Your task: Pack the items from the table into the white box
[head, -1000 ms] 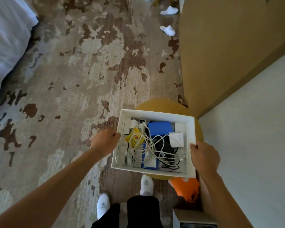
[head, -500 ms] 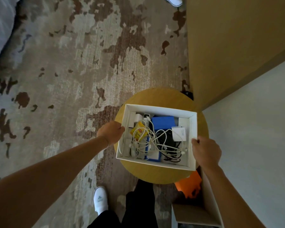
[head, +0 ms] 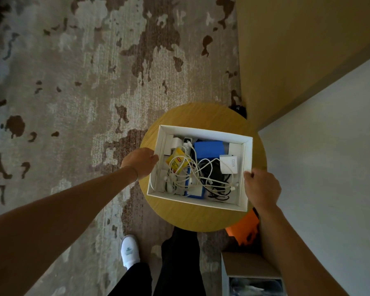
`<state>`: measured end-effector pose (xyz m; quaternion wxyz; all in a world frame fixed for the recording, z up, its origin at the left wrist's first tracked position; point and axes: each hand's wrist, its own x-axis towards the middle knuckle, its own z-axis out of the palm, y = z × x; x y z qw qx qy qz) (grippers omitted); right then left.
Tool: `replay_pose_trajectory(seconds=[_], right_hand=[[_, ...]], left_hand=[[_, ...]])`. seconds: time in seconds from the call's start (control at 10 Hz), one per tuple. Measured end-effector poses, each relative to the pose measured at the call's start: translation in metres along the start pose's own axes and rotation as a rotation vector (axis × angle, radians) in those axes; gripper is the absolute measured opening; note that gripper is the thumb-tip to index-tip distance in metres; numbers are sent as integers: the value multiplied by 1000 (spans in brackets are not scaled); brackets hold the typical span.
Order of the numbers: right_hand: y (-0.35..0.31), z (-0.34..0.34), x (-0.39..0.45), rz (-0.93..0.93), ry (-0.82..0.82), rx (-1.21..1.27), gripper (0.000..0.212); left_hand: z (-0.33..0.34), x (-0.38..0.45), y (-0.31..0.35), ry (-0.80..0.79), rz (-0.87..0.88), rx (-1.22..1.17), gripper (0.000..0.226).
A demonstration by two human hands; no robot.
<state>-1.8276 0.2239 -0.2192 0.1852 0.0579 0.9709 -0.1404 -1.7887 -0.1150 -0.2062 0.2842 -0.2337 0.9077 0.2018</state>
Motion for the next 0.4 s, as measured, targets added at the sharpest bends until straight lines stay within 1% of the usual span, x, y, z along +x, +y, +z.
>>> replay_pose_trajectory(seconds=[0.1,0.2,0.3,0.4], right_hand=[[-1,2,0,18,-14,-9,45],[1,-2,2,2,-98,-53,41],[-3,-24,4,14,-254,-151,33],[-14,-60,0,29,-325,-66,30]], left_hand=[[0,1,2,4,4,48,40],[-5,-1,1,-46,45,153,41],[-26,-17,7,-147,28,328,54],[-46,-43,14,-52,48,333,46]])
